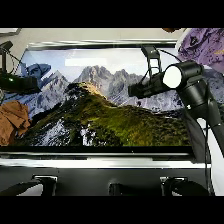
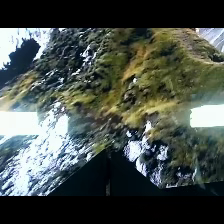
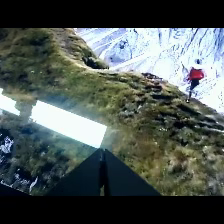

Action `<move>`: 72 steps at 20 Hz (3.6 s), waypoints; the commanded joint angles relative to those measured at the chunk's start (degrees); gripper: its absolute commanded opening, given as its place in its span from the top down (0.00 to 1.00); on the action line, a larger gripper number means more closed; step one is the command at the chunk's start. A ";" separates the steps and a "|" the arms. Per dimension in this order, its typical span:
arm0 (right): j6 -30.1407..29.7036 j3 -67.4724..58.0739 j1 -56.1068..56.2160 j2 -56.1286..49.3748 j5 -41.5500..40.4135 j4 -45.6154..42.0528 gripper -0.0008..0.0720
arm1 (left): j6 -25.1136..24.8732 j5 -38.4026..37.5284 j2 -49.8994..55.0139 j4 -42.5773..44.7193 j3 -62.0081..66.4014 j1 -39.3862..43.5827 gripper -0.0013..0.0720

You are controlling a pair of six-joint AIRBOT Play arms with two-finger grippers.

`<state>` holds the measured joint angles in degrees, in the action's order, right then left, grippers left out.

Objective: Fold the clothes and pants, and hang the long-sleeved shirts on hangers.

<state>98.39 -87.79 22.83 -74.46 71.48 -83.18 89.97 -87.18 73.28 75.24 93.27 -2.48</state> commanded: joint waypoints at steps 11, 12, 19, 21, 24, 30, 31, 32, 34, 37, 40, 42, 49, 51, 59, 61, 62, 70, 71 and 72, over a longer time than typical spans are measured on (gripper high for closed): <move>0.00 0.02 0.04 0.02 -0.02 0.00 0.95 | 0.00 0.02 -0.02 0.02 -0.02 0.00 0.96; 0.00 0.02 0.04 0.02 -0.02 0.00 0.95 | 0.00 0.00 -0.02 0.02 -0.02 0.02 0.96; 0.00 0.02 0.04 0.02 -0.04 -0.02 0.95 | 0.00 0.90 0.00 0.00 -0.02 0.07 0.96; 0.00 0.02 0.04 0.02 -0.07 0.00 0.95 | 0.02 0.90 0.00 -0.17 -0.02 0.07 0.96; 0.00 0.02 0.04 0.02 -0.11 0.00 0.95 | 6.97 0.44 0.44 1.86 -0.02 0.07 0.00; 0.02 0.02 0.04 0.04 -0.57 0.22 0.95 | 14.23 4.22 1.33 24.20 -5.60 -8.61 0.00; 0.00 0.02 0.04 0.04 0.00 0.17 0.95 | 14.21 6.49 1.33 24.20 -7.69 -11.67 0.00; 0.02 0.02 0.04 0.04 0.61 0.20 0.94 | 14.23 9.38 1.36 24.20 -10.16 -15.04 0.00; 0.02 0.02 0.04 0.04 2.19 0.20 0.94 | 15.04 15.34 1.46 23.74 -14.78 -20.94 0.00; 0.02 0.02 0.04 0.04 5.03 0.17 0.94 | 15.72 23.26 2.38 22.01 -20.81 -27.76 0.00; 0.07 0.02 0.04 0.04 7.34 0.20 0.94 | 15.72 30.58 5.51 20.00 -25.03 -31.58 0.00; 0.87 0.02 0.04 0.04 8.46 0.20 0.93 | 15.69 33.57 8.59 19.82 -25.70 -32.41 0.00; 3.45 0.02 0.04 0.04 8.00 0.17 0.86 | 15.54 36.61 16.76 16.33 -25.66 -32.54 0.73; 3.45 0.02 0.04 0.04 7.28 0.15 0.86 | 16.11 32.83 15.67 15.67 -24.96 -32.17 0.96; 2.51 0.02 0.04 0.04 8.17 -3.72 0.86 | 16.17 25.66 0.74 2.71 -24.85 -11.56 0.97; 0.96 0.02 0.04 0.04 9.84 -5.92 0.86 | 16.50 27.23 -1.09 -5.40 -24.85 -1.81 0.97; 0.11 0.02 0.04 0.04 10.82 -7.15 0.86 | 16.79 28.87 -1.20 -9.27 -24.85 3.58 0.97; -4.76 0.02 0.04 0.04 17.55 -16.98 0.64 | 28.81 48.39 9.07 -14.62 -24.85 36.94 0.97; -4.74 0.02 0.04 0.04 17.40 -16.98 0.64 | 28.79 48.92 11.28 -15.52 -24.85 37.92 0.96; -4.52 0.02 0.04 0.04 16.85 -16.96 0.64 | 28.79 48.74 12.59 -16.72 -24.85 37.88 0.85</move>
<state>94.85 -87.79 22.83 -74.43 87.70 -98.43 115.90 -42.59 81.36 61.32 68.38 30.04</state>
